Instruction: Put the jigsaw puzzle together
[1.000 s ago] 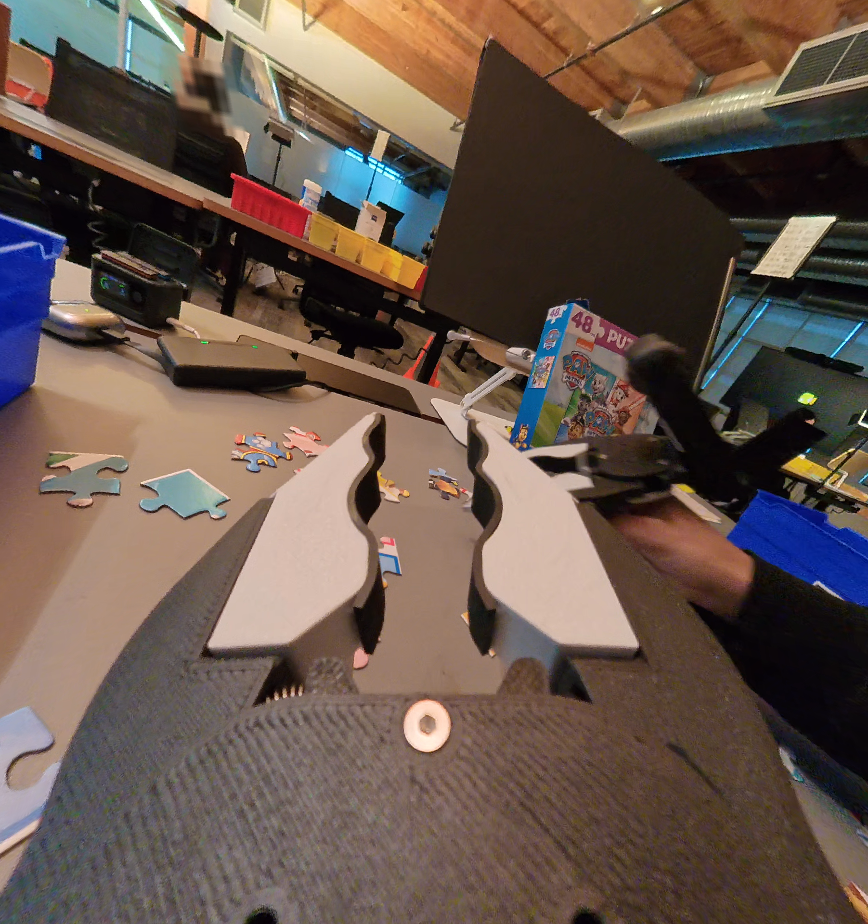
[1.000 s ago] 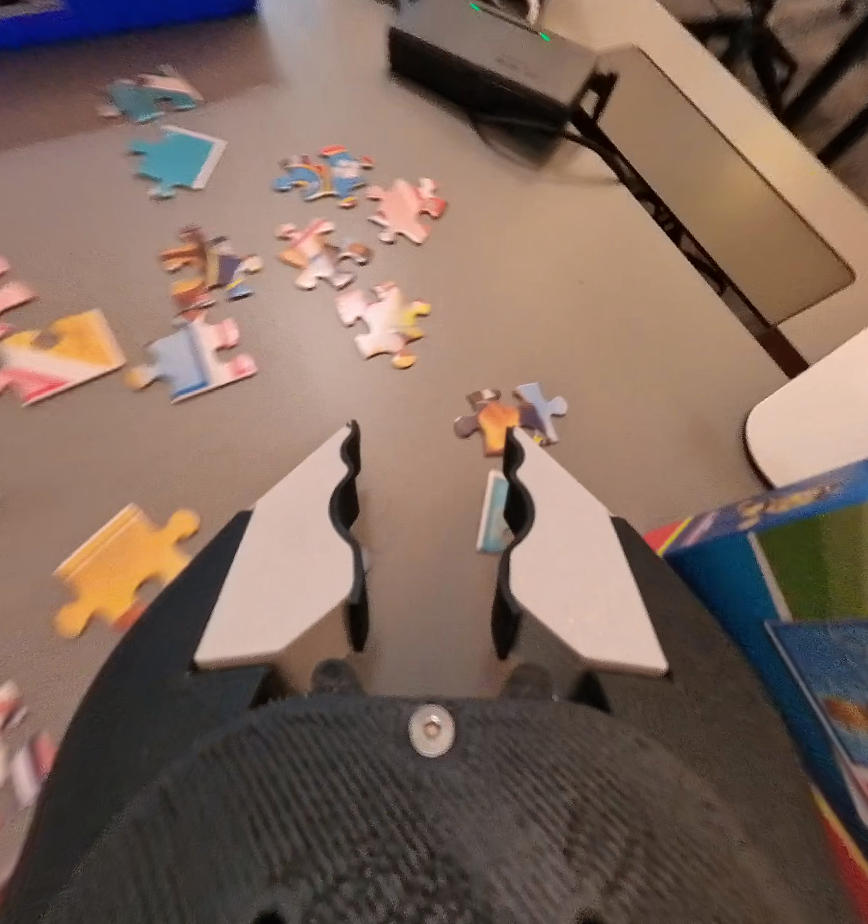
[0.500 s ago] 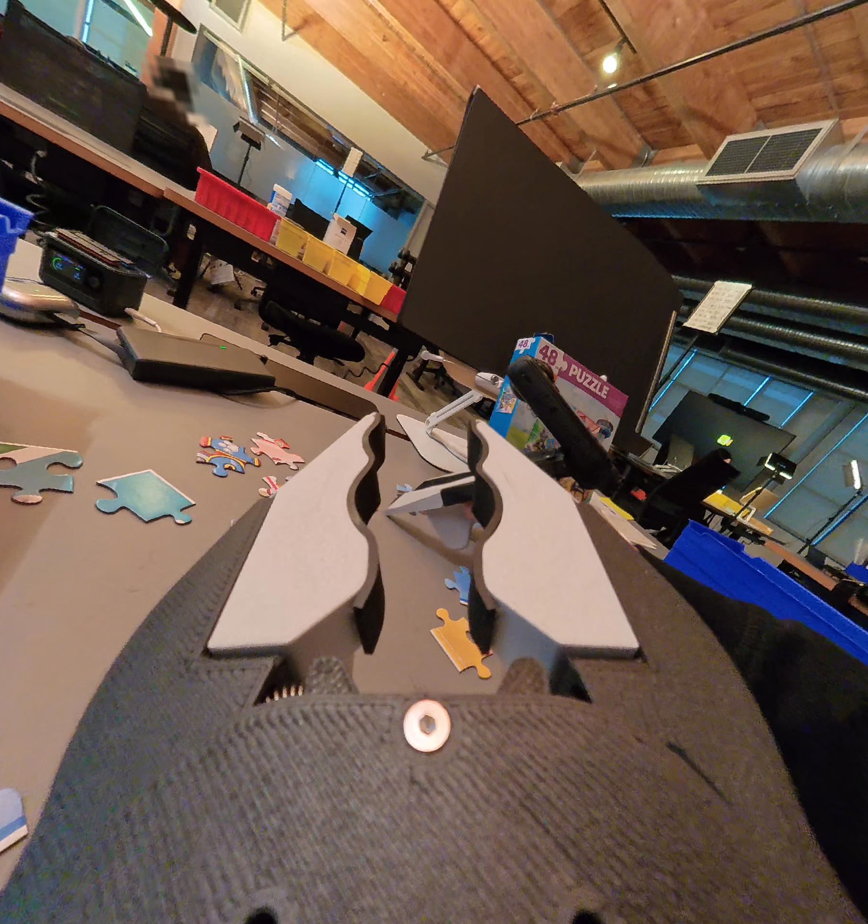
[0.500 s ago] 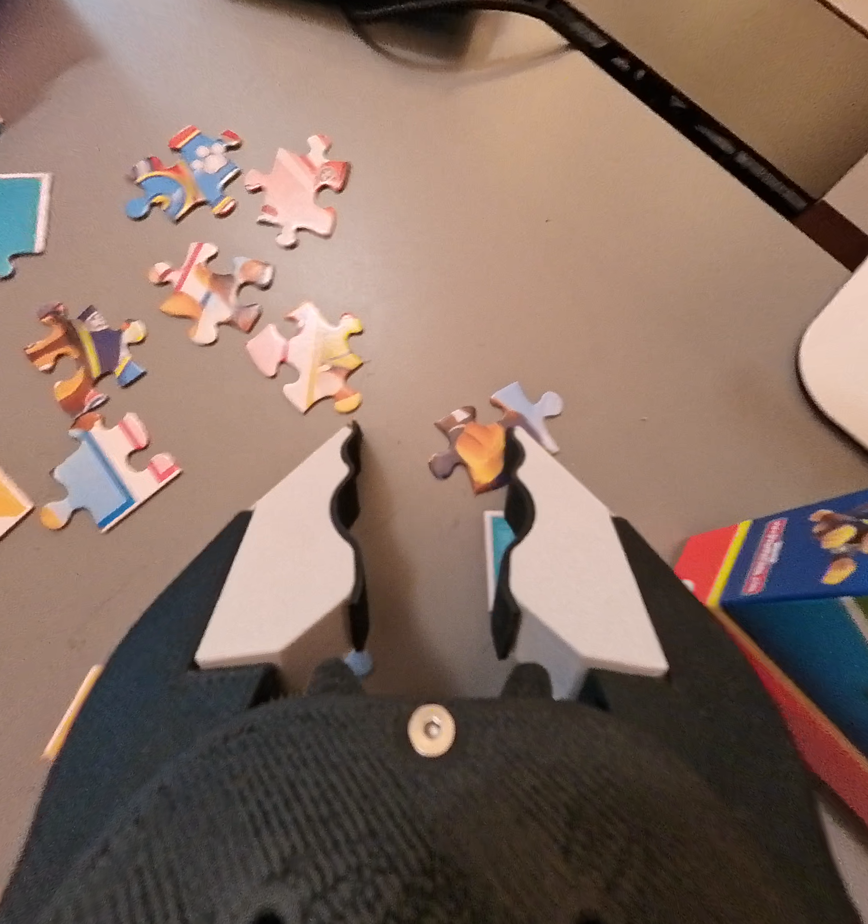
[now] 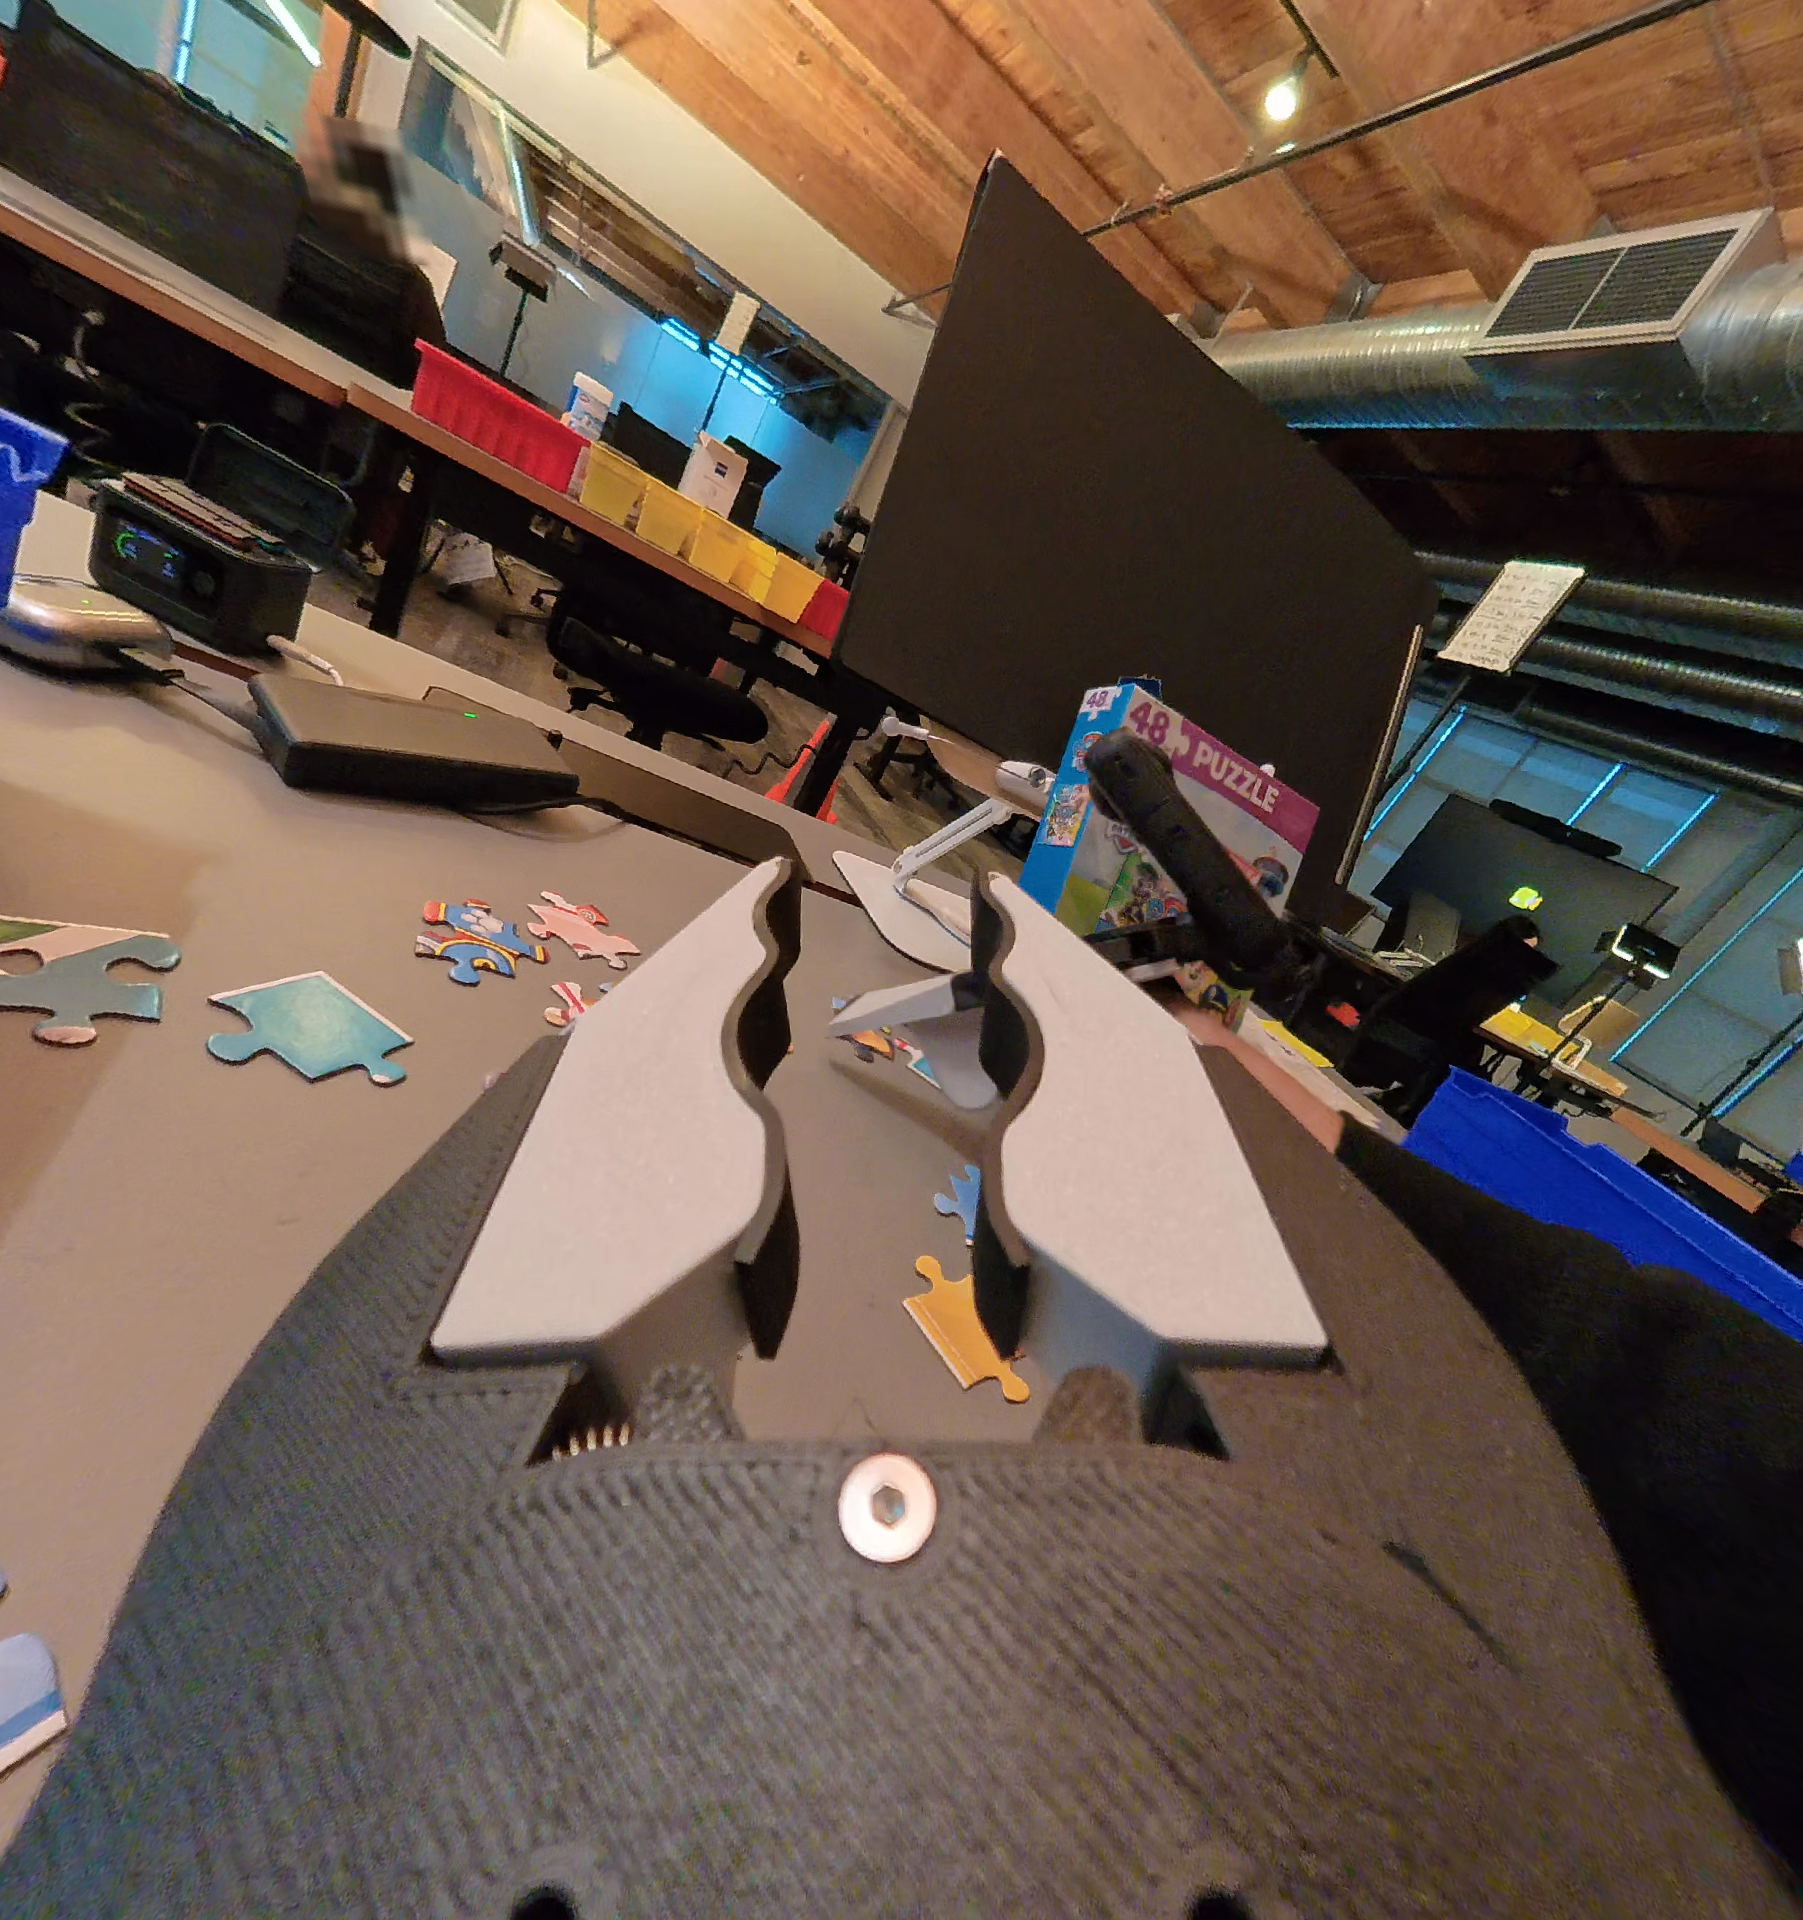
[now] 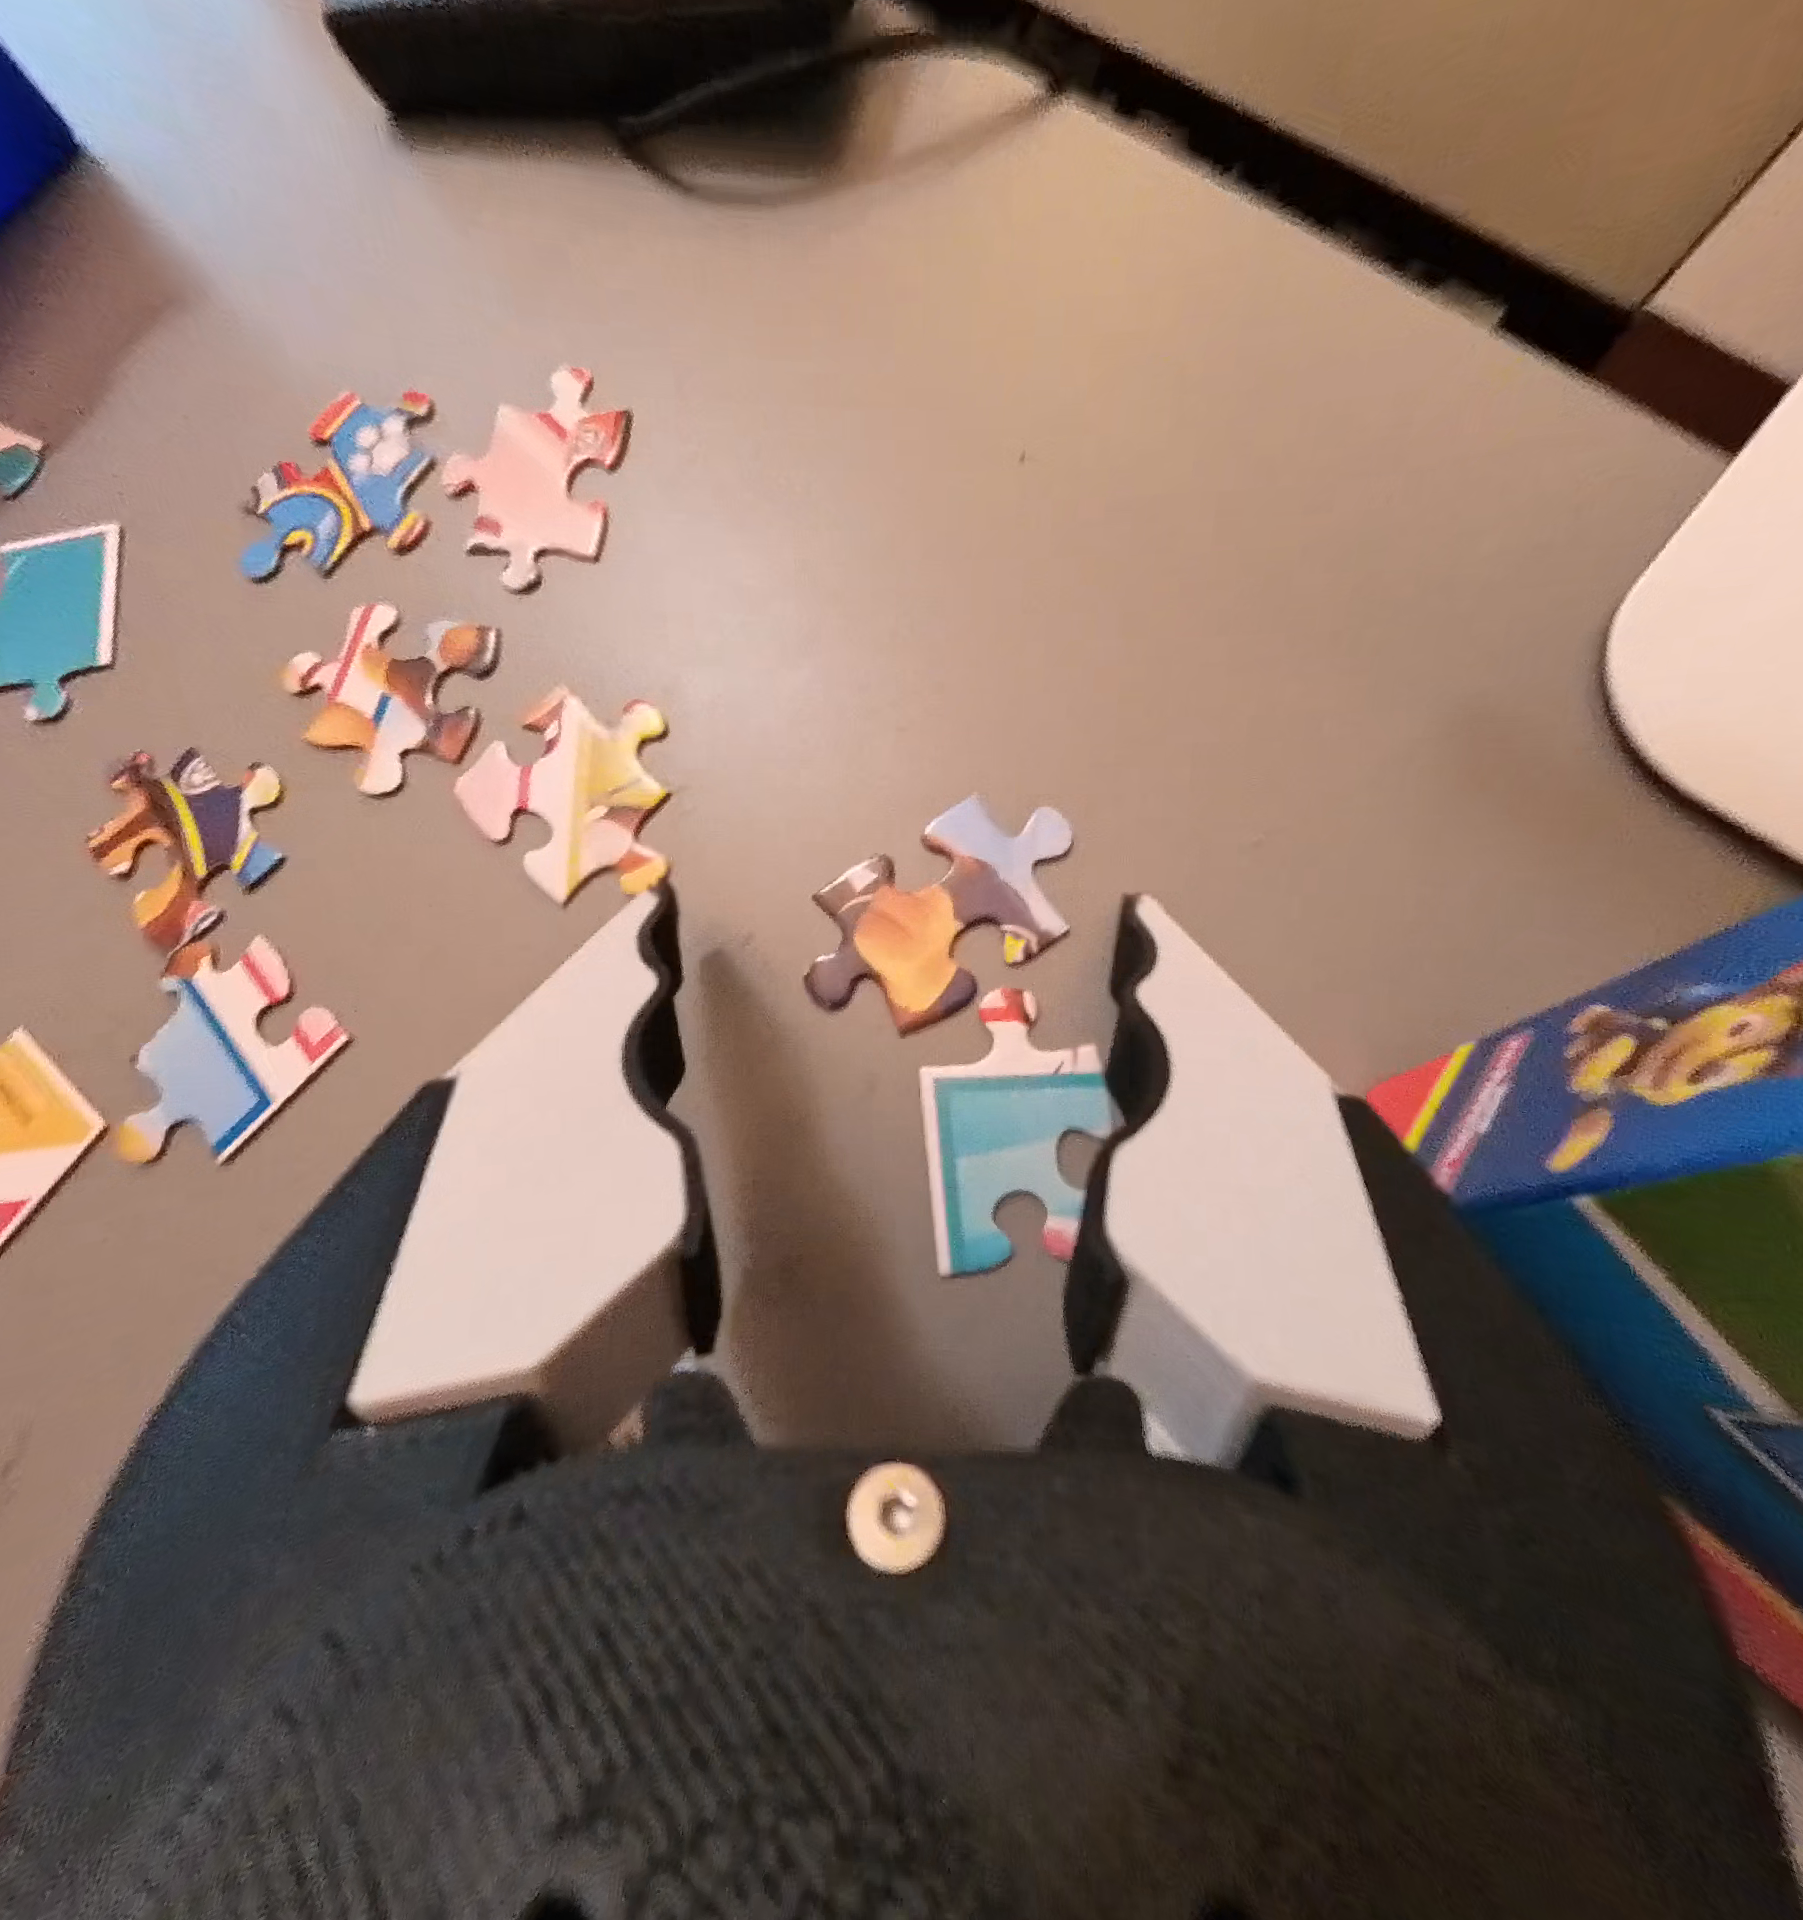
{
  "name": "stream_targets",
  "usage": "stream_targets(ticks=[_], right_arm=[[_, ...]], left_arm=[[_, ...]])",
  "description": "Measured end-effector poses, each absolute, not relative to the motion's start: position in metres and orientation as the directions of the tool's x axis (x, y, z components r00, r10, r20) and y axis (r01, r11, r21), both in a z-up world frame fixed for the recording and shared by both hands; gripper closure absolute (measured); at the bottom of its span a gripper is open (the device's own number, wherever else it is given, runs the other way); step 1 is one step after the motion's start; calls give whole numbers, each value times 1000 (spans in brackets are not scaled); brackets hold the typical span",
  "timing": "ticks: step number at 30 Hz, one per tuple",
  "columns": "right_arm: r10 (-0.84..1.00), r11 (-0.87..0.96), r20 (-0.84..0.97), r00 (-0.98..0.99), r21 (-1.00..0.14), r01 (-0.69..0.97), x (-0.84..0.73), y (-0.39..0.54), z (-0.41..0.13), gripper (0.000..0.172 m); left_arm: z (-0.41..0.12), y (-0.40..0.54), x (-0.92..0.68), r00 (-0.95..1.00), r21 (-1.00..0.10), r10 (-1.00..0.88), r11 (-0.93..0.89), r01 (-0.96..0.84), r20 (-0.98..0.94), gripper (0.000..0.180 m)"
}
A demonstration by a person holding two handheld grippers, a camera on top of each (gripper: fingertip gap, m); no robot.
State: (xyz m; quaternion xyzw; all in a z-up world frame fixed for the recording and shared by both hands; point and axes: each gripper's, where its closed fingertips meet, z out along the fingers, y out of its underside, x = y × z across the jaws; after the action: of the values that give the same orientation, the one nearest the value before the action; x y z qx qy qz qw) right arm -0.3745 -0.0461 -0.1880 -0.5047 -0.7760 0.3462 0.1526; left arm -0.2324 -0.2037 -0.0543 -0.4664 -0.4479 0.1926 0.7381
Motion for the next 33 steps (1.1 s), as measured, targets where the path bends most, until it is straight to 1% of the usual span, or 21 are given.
stream_targets(ticks=[2, 3, 4, 7, 8, 12, 14, 16, 18, 20, 22, 24, 26, 28, 31, 33], right_arm=[[890, 283, -66, -450, -695, 661, -376, -47, -190, 94], [878, 309, -54, -476, -696, 648, -373, -51, -190, 105], [852, 338, -58, -520, -697, 632, -367, -59, -190, 123], [764, 407, -116, -634, -676, 614, -340, -80, -190, 159], [738, 420, -144, -659, -666, 616, -330, -85, -190, 165], [646, 447, -270, -714, -624, 641, -289, -98, -190, 171], [628, 466, -275, -728, -617, 635, -277, -99, -190, 171], [648, 464, -209, -733, -654, 597, -279, -98, -184, 164], [659, 459, -149, -737, -697, 551, -280, -101, -175, 151], [651, 477, -112, -751, -709, 519, -276, -108, -171, 137], [648, 509, -68, -758, -702, 498, -271, -115, -174, 119], [658, 577, 45, -752, -672, 464, -271, -113, -183, 109], [661, 633, 165, -732, -647, 426, -273, -106, -186, 105], [667, 667, 248, -703, -619, 415, -276, -91, -184, 110], [699, 680, 327, -636, -580, 448, -287, -62, -182, 118], [726, 657, 337, -599, -597, 461, -295, -51, -180, 119]], left_arm=[[-54, -205, -232, 523, -862, 705, 489, 129, 478, 150], [-54, -205, -232, 523, -861, 704, 492, 127, 480, 150], [-53, -206, -232, 524, -858, 701, 497, 127, 483, 150], [-52, -206, -232, 531, -848, 685, 514, 132, 498, 151], [-52, -206, -232, 533, -846, 682, 516, 134, 501, 150], [-51, -208, -232, 534, -842, 678, 523, 132, 505, 150], [-51, -208, -232, 534, -841, 677, 525, 132, 506, 150], [-51, -208, -232, 531, -844, 682, 521, 129, 502, 151], [-52, -208, -232, 529, -847, 687, 516, 127, 498, 151], [-52, -208, -232, 528, -848, 688, 515, 128, 498, 151], [-52, -208, -232, 527, -847, 688, 515, 130, 499, 151], [-53, -208, -232, 526, -848, 689, 514, 130, 498, 151], [-53, -208, -232, 526, -849, 690, 512, 130, 497, 151], [-52, -208, -232, 526, -850, 692, 511, 128, 495, 151], [-52, -208, -232, 530, -847, 686, 516, 130, 499, 151], [-52, -207, -232, 532, -846, 683, 516, 132, 500, 151]])
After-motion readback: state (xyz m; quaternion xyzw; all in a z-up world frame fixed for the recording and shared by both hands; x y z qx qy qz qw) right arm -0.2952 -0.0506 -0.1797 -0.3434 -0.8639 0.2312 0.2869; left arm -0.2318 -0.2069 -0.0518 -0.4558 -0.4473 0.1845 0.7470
